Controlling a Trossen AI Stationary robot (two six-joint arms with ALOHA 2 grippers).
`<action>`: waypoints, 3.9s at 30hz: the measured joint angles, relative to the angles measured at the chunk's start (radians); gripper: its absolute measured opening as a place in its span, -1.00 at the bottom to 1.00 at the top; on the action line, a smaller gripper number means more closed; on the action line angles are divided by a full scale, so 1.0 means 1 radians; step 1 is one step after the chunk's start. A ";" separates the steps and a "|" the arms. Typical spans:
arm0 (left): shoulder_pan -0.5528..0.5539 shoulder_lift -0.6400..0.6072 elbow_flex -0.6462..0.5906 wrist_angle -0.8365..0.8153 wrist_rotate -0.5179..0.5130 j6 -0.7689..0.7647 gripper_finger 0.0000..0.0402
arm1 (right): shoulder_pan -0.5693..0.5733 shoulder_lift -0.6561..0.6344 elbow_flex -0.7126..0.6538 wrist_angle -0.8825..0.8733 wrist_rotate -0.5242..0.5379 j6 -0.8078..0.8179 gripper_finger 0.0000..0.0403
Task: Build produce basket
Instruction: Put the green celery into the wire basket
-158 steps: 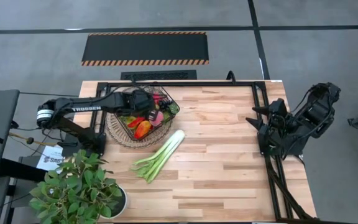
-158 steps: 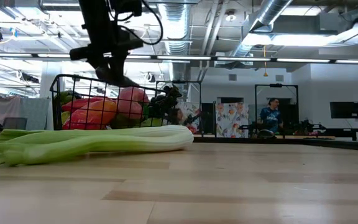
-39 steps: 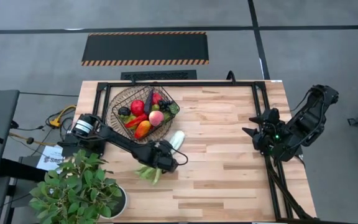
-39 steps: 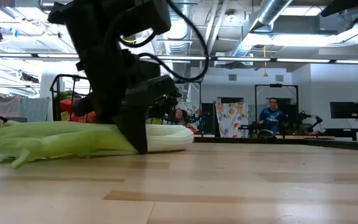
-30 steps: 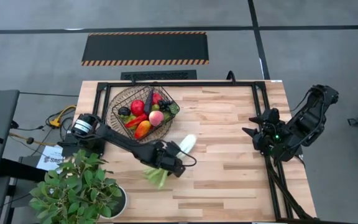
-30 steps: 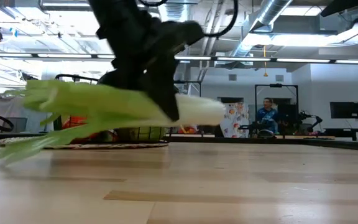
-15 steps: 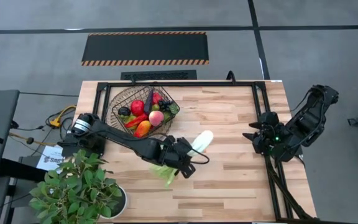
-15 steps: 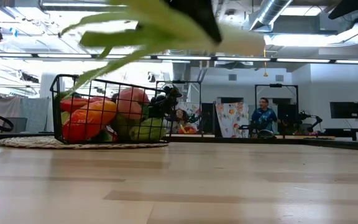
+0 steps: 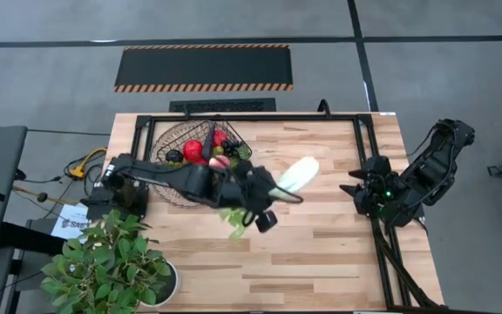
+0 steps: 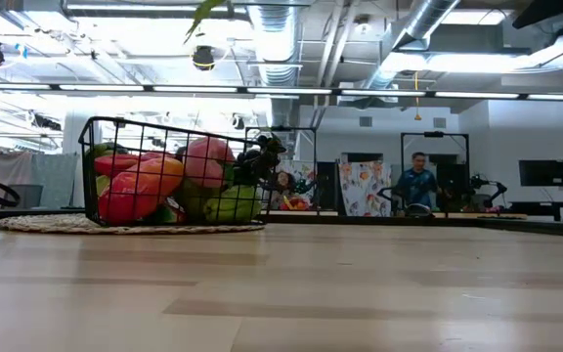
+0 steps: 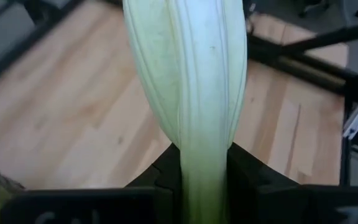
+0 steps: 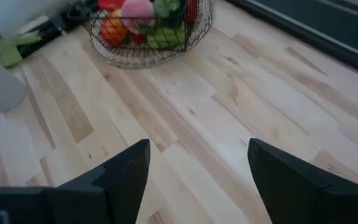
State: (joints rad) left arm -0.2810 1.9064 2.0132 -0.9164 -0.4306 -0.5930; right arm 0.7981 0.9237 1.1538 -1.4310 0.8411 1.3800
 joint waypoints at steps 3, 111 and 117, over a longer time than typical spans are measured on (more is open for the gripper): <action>0.025 0.000 0.101 -0.043 0.002 0.071 -0.71 | 0.000 0.000 0.000 0.006 0.030 0.000 0.45; 0.405 -0.433 -0.139 -0.237 0.143 0.277 -0.64 | -0.492 -0.611 -0.173 0.960 0.024 -1.205 0.45; 0.424 -0.434 -0.253 -0.173 0.162 0.277 -0.64 | -0.492 -0.611 -0.173 0.958 0.024 -1.221 0.45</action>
State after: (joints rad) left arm 0.1430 1.4727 1.7603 -1.0891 -0.2683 -0.3159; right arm 0.3058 0.3130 0.9806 -0.4733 0.8650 0.1593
